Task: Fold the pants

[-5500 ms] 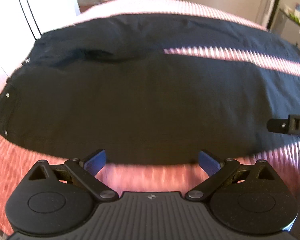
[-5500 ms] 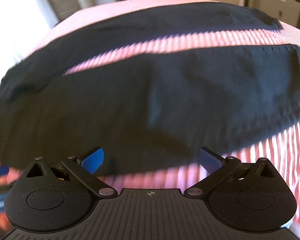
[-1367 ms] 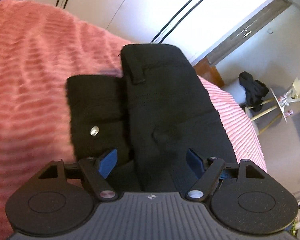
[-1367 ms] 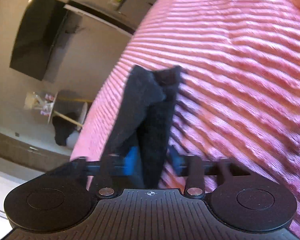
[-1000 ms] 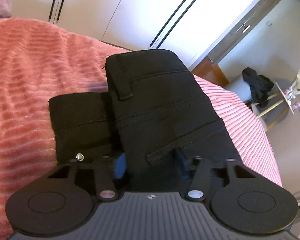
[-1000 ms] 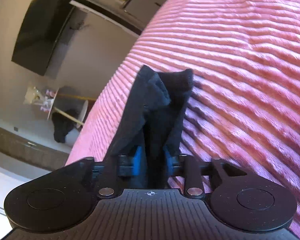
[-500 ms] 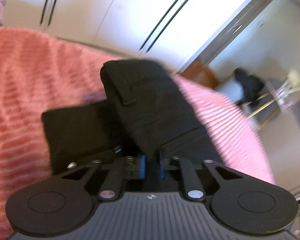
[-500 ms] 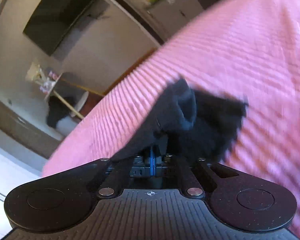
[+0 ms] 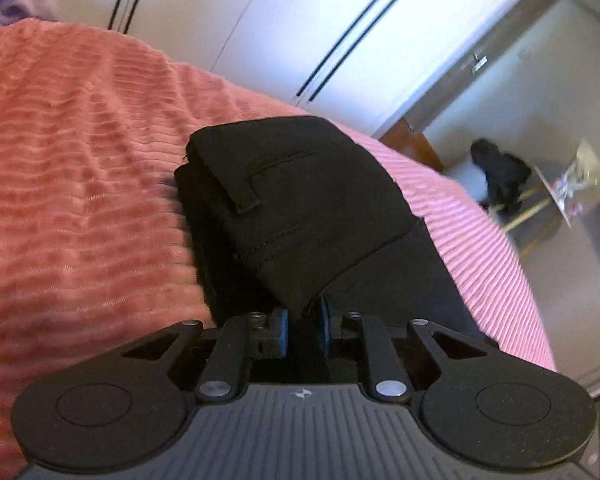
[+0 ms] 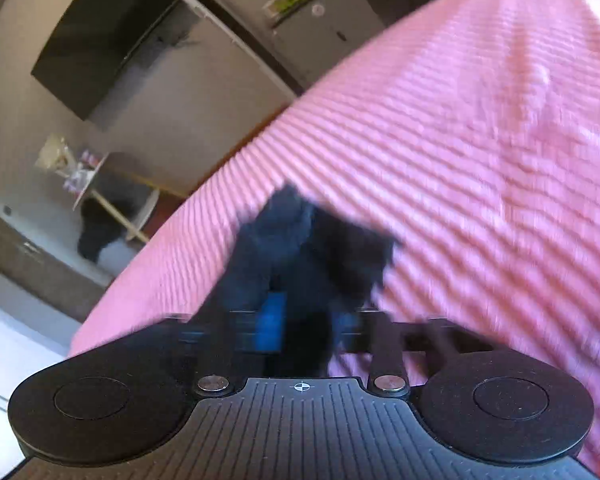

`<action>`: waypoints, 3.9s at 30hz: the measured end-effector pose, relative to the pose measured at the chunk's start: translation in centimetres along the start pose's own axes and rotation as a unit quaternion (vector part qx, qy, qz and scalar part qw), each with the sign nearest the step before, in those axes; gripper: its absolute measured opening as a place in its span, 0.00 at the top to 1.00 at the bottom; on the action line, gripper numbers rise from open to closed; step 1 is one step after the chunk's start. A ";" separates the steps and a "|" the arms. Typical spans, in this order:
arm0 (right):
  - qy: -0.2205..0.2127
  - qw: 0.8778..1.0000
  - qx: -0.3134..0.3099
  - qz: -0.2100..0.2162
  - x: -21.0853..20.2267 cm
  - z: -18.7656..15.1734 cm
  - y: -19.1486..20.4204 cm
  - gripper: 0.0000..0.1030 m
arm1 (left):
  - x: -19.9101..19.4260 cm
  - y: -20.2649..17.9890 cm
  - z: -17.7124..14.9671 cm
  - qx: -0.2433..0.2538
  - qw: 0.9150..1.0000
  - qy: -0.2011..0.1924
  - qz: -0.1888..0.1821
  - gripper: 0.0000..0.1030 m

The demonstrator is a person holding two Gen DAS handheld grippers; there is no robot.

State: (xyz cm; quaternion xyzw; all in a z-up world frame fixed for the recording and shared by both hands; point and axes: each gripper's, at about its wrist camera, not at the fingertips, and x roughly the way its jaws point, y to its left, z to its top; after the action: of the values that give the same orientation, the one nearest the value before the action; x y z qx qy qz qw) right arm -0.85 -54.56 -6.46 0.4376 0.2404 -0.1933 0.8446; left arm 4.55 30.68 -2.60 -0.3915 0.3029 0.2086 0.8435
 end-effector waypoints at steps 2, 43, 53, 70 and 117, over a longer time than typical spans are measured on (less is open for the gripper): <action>0.006 1.000 0.012 0.019 0.3 -0.4 -0.1 0.36 | 0.1 -0.7 0.1 0.007 1.000 0.001 0.012 0.85; -0.099 0.993 -0.024 0.067 -1.7 2.7 4.8 0.95 | -2.7 -0.8 2.6 -0.063 0.992 -0.022 -0.111 0.91; -0.049 0.986 -0.118 -0.104 1.8 0.1 2.3 0.81 | -1.2 -0.5 -0.2 0.008 0.991 0.004 0.131 0.14; 0.007 0.925 -0.372 -0.073 7.8 -9.1 11.8 0.72 | 5.2 -22.5 -17.9 0.450 0.892 0.029 0.024 0.26; -0.049 0.998 -0.027 -0.022 -1.6 1.1 -3.2 0.54 | 0.7 -20.3 -22.8 0.371 0.924 0.092 0.018 0.04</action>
State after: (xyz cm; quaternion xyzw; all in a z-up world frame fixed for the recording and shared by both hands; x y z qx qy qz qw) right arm -3.59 -56.99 -7.04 0.3997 0.2130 -0.2264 0.8623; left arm 9.13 0.50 -3.90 -0.0623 0.4423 0.0597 0.8927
